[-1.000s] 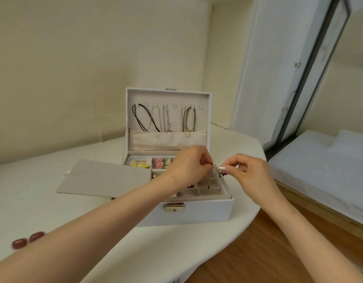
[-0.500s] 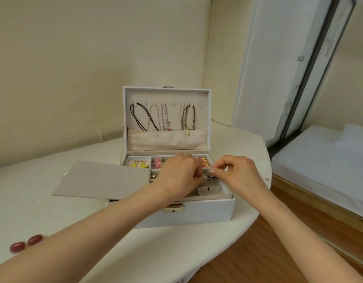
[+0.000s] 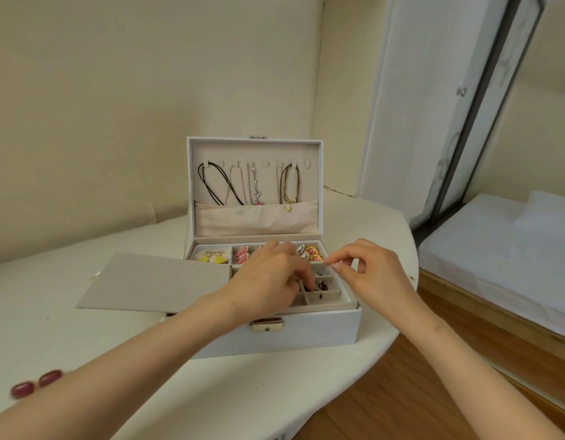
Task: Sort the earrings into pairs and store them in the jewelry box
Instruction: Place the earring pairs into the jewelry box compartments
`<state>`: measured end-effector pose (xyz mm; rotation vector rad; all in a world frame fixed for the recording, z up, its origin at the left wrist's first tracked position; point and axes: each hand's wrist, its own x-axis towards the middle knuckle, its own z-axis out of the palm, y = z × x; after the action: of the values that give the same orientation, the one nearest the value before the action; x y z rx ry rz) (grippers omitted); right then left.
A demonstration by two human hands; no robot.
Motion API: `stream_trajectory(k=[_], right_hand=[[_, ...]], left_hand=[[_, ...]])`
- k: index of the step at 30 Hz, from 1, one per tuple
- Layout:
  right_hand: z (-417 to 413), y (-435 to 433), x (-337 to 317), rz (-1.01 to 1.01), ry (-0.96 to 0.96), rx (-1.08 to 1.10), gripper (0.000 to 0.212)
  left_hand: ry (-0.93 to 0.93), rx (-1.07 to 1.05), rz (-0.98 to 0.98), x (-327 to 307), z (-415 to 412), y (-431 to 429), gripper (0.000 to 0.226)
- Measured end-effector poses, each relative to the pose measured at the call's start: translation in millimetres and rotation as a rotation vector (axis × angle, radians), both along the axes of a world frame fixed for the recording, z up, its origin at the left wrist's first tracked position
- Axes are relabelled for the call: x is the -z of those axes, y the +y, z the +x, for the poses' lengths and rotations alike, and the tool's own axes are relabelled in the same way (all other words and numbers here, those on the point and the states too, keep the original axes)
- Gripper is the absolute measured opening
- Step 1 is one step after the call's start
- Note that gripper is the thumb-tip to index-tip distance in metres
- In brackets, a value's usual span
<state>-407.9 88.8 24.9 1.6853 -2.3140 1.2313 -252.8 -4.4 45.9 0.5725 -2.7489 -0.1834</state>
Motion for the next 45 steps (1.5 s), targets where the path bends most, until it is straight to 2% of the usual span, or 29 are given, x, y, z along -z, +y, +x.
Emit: stream_trajectory(k=[5, 11, 16, 24, 29, 33, 35, 38, 43, 45], right_hand=[[5, 8, -3, 0.093, 0.029, -0.047, 0.005], [12, 0, -12, 0.275, 0.156, -0.038, 0.015], [12, 0, -17, 0.35, 0.187, -0.081, 0.007], [4, -3, -17, 0.35, 0.064, -0.158, 0.008], [4, -11, -17, 0.313, 0.06, -0.129, 0.005], [2, -14, -12, 0.209, 0.036, -0.09, 0.006], [-1, -10, -10, 0.129, 0.002, -0.054, 0.008], [-4, -2, -5, 0.072, -0.018, 0.023, 0.007], [-1, 6, 7, 0.226, -0.07, 0.103, 0.038], [3, 6, 7, 0.318, -0.101, 0.098, 0.046]], left_hand=[[-0.045, 0.038, 0.008, 6, -5, -2, 0.04], [-0.041, -0.001, -0.065, 4, -3, -3, 0.04], [-0.05, -0.014, -0.107, 2, 1, -3, 0.04], [-0.042, 0.008, -0.158, 5, 1, -5, 0.038], [-0.053, 0.014, -0.202, 7, 0, -5, 0.038], [-0.039, 0.026, -0.195, 7, 2, -6, 0.037], [-0.013, 0.029, -0.184, 6, 6, -6, 0.033], [0.076, 0.049, -0.18, 6, 18, -4, 0.015], [0.103, -0.032, -0.514, 22, 45, 22, 0.02], [0.043, -0.082, -0.643, 35, 51, 41, 0.033]])
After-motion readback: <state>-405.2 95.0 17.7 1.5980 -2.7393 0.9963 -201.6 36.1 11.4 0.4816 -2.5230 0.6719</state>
